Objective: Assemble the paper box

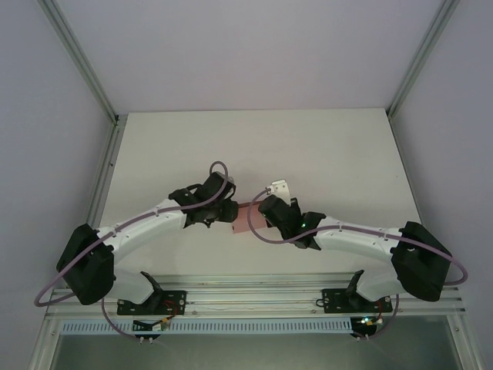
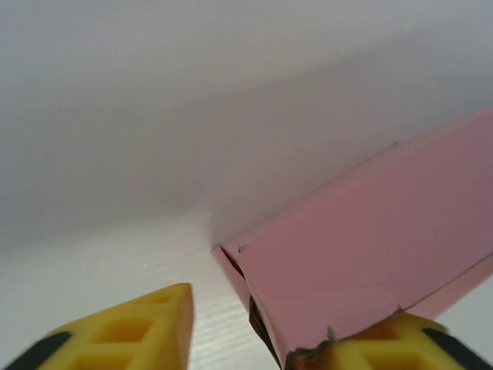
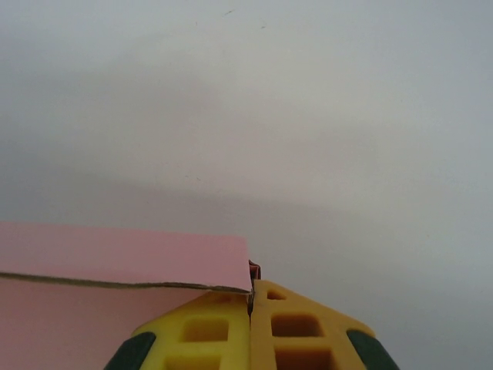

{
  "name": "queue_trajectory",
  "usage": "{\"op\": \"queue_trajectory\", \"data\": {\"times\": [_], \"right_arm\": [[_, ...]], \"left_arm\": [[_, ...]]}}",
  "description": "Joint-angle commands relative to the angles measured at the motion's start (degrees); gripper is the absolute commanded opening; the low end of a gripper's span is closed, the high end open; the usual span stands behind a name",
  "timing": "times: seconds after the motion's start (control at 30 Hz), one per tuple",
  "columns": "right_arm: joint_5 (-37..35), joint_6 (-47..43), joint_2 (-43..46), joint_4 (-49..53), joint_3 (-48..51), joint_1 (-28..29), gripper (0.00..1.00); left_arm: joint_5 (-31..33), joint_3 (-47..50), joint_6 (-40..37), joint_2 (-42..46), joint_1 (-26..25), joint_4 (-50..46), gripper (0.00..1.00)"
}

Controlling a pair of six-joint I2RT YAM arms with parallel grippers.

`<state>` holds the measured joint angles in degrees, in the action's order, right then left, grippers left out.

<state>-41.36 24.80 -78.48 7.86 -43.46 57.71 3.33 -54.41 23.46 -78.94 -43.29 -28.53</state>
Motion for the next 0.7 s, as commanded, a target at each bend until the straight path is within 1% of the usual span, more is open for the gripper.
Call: {"op": "queue_trajectory", "data": {"times": [0.0,0.07,0.13,0.2,0.23,0.33,0.4,0.57,0.67], "right_arm": [[3.8,-0.4,-0.8,3.9,2.2,0.9,0.0],[3.1,-0.3,-0.7,3.8,2.2,1.2,0.0],[2.8,0.1,-0.8,4.0,2.3,1.3,0.0],[2.6,0.2,-0.8,3.7,2.3,1.5,0.0],[2.1,0.7,-0.9,3.7,2.4,1.6,0.0],[0.9,1.0,-1.3,2.9,2.4,2.1,0.0],[0.3,0.9,-1.3,2.8,2.3,2.4,0.0],[-0.2,0.8,-0.9,2.4,2.6,3.0,0.0],[-0.3,0.9,-0.4,2.0,3.1,3.3,0.0]], "left_arm": [[-4.9,-0.1,3.5,2.2,-1.0,-2.1,0.58],[-3.5,-1.4,5.8,3.1,-1.0,-3.6,0.64],[-3.5,-2.4,7.6,4.2,-1.0,-4.2,0.85],[-4.4,-2.8,9.3,5.8,-1.0,-3.4,0.97],[-4.4,-2.6,10.0,6.6,-0.9,-2.8,1.0],[-1.1,-3.0,16.0,9.0,-0.1,-3.1,1.0],[0.7,-2.8,22.4,10.0,1.5,-4.7,1.0],[-3.7,1.0,32.3,10.6,6.7,-3.3,1.0],[-5.8,4.1,37.1,10.5,8.1,0.1,1.0]]}}
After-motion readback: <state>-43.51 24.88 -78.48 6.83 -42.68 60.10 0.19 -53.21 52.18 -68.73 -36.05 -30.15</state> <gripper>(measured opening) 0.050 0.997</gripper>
